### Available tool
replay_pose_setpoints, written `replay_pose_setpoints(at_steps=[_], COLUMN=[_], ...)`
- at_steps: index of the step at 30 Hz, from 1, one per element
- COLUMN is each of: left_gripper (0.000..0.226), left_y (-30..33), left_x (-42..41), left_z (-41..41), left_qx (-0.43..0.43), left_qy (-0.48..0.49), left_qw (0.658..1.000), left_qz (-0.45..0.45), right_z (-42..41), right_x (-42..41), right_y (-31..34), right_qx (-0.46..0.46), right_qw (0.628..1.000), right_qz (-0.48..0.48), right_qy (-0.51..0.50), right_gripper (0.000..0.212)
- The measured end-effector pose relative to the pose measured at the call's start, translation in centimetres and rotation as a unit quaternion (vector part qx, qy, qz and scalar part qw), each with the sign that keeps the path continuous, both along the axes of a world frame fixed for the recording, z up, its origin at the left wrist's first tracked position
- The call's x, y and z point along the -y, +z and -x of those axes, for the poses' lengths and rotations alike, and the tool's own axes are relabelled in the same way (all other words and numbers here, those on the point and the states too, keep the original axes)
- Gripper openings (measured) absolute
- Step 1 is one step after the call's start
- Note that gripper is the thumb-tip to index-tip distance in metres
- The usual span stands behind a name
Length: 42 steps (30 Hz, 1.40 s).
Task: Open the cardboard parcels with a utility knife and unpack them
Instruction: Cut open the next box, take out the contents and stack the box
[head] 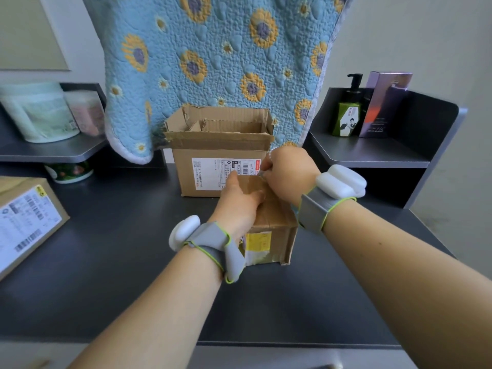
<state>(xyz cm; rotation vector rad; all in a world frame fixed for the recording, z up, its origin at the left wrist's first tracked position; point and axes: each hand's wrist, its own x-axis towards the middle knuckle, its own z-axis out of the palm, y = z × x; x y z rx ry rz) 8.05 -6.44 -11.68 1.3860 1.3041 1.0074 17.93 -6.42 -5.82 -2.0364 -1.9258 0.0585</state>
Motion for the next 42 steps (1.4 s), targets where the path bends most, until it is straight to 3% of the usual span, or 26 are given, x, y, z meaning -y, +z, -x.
replay_pose_setpoints(at_steps=[27,37,42], left_gripper=[0.069,0.065,0.063], left_y=[0.0,-0.1,-0.2], left_x=[0.1,0.1,0.1], left_z=[-0.8,-0.8,-0.8], left_qx=[0.008,0.002,-0.008], left_qy=[0.016,0.02,0.022], left_qw=[0.999,0.999,0.999], left_qz=[0.039,0.034,0.031], right_z=[0.7,0.2,-0.1], right_x=[2.4,3.2,2.7], right_y=[0.5,0.5,0.3], right_qx=[0.016,-0.008,-0.067], right_qw=[1.0,1.0,0.997], right_qz=[0.013,0.02,-0.04], right_qy=[0.008,0.017,-0.019], right_gripper=[0.024,0.025,0.025])
